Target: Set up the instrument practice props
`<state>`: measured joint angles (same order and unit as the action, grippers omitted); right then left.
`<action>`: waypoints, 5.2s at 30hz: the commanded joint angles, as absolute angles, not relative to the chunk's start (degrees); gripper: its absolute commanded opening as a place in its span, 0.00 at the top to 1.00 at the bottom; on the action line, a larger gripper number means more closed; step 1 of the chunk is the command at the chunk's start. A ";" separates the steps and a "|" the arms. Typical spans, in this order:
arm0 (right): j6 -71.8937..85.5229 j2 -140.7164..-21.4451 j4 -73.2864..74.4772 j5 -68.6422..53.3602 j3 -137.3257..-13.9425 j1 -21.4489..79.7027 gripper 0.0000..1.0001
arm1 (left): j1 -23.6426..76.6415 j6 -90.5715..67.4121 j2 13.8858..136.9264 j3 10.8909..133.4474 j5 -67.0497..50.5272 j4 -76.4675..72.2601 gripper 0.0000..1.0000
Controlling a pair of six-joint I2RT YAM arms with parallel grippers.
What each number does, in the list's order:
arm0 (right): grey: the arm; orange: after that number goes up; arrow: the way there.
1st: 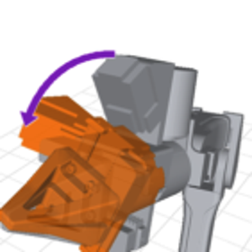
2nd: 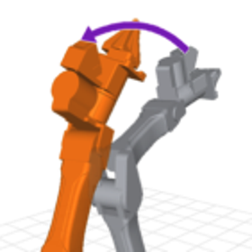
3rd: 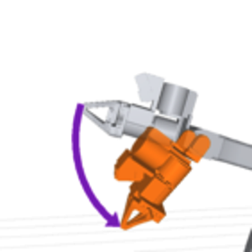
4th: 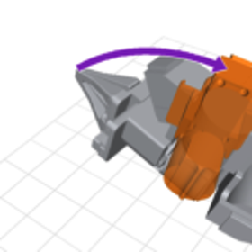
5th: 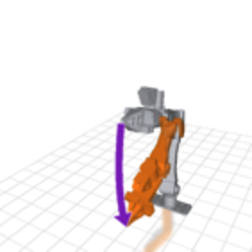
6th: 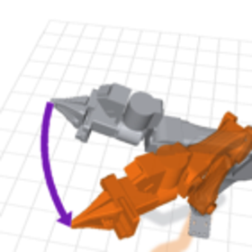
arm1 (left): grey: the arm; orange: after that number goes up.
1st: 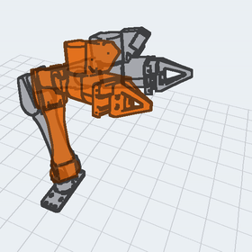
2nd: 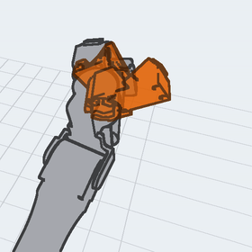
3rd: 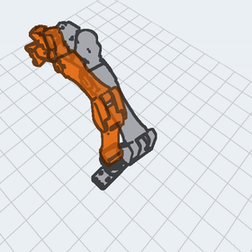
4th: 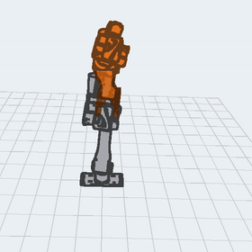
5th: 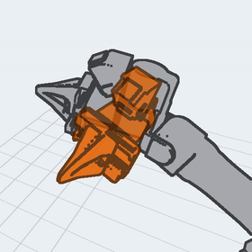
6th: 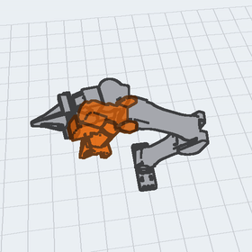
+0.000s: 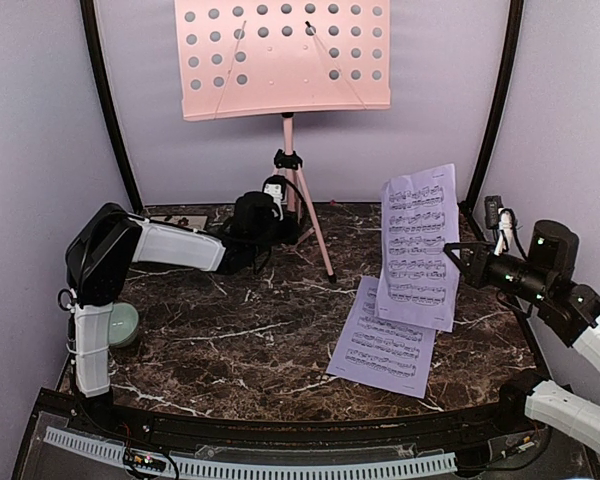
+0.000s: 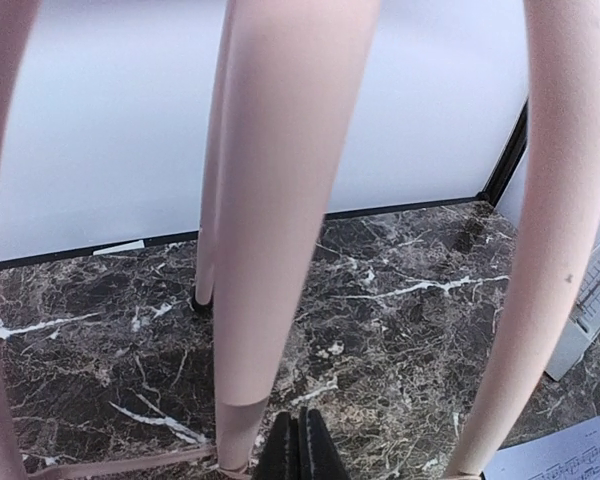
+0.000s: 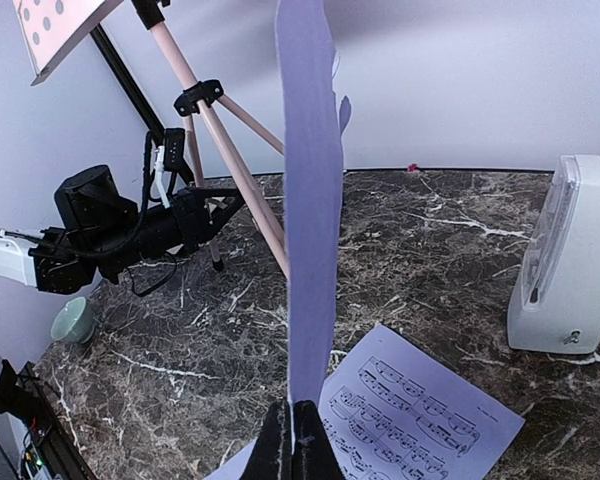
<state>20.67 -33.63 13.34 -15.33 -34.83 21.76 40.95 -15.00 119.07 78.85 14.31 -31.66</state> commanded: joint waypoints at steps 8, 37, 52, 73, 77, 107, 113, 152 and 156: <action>19.96 -32.96 11.53 -14.56 -34.44 22.07 1.00 | 41.84 -14.28 109.26 69.49 9.77 -30.66 0.66; 19.91 -33.90 11.69 -16.00 -35.50 22.05 1.00 | 21.70 9.94 110.83 79.62 -33.51 -8.30 0.31; 20.21 -35.18 10.95 -16.42 -36.63 22.02 1.00 | 22.04 2.58 109.11 73.80 -36.94 -14.99 0.78; 20.15 -37.53 10.07 -17.49 -39.65 21.97 1.00 | 27.95 7.74 94.85 61.33 -35.04 -7.55 1.00; 19.81 -36.87 10.83 -17.58 -40.04 21.97 1.00 | 28.60 9.67 92.83 58.94 -34.35 -5.55 1.00; 14.37 -32.01 15.14 -53.28 -43.84 22.45 1.00 | 32.93 -5.10 59.06 34.49 -11.73 -13.68 0.37; 14.44 -34.32 11.42 -54.77 -47.11 25.26 1.00 | 34.79 -6.71 46.87 36.66 1.20 -5.10 0.43; 19.49 -56.03 -22.44 -24.84 -65.64 36.87 1.00 | 54.41 16.20 62.10 89.11 8.97 14.46 0.50; 20.12 -58.10 -24.47 -24.06 -67.86 36.83 1.00 | 54.58 13.81 65.04 91.76 13.70 12.51 0.52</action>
<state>19.51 -56.86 -19.84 -26.09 -64.36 36.40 54.28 14.81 63.16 88.97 9.21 14.44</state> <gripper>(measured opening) 0.006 0.487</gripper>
